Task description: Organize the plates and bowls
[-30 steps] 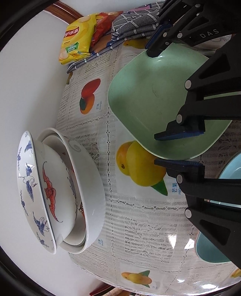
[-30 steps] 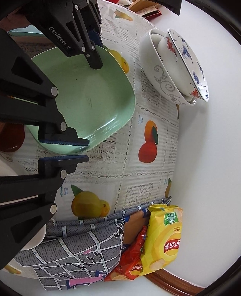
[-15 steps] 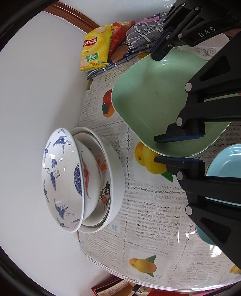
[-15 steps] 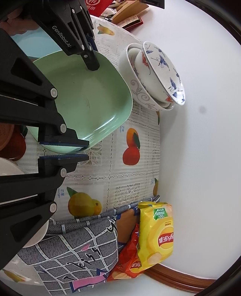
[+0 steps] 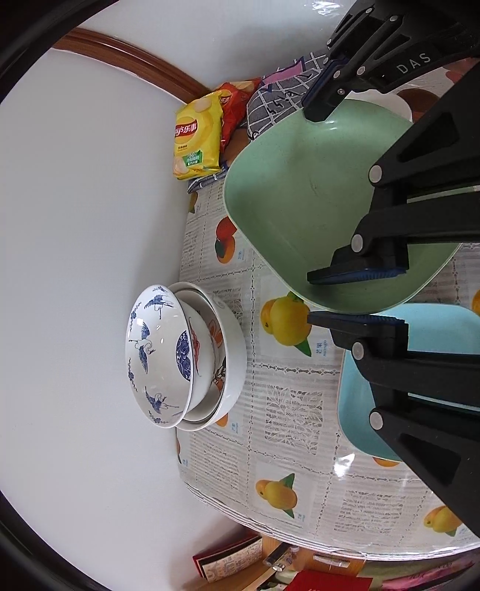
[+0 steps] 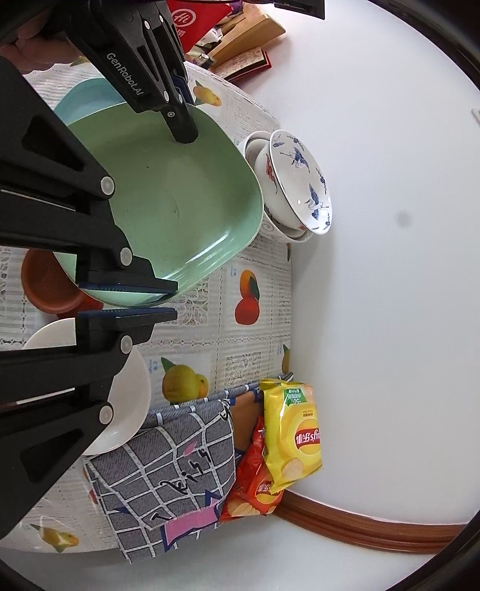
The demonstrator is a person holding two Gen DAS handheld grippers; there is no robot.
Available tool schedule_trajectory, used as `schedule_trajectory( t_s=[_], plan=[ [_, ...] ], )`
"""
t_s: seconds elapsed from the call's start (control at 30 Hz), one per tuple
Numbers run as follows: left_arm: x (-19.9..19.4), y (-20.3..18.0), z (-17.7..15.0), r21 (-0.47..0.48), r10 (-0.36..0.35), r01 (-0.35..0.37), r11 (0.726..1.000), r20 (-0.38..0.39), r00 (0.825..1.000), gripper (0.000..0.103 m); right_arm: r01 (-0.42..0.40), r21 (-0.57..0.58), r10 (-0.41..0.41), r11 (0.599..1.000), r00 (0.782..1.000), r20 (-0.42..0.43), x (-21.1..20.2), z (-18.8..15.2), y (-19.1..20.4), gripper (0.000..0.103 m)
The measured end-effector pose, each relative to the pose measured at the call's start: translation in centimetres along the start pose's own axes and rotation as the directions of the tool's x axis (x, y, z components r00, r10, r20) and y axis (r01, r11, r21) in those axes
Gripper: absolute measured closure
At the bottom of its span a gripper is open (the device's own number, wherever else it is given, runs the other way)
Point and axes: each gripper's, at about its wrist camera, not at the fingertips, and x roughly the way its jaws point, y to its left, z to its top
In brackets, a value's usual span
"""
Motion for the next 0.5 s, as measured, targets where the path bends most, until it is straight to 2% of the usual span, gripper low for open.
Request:
schedule_trajectory(
  t_s=[0.5],
  plan=[
    [-5.9,-1.4,-4.7,0.01,-0.027,0.027,1.0,0.042,0.999,0.088,0.001,0.043,-0.003,0.999,0.999,0.035,-6.7,-4.5,-1.2,0.096]
  ],
)
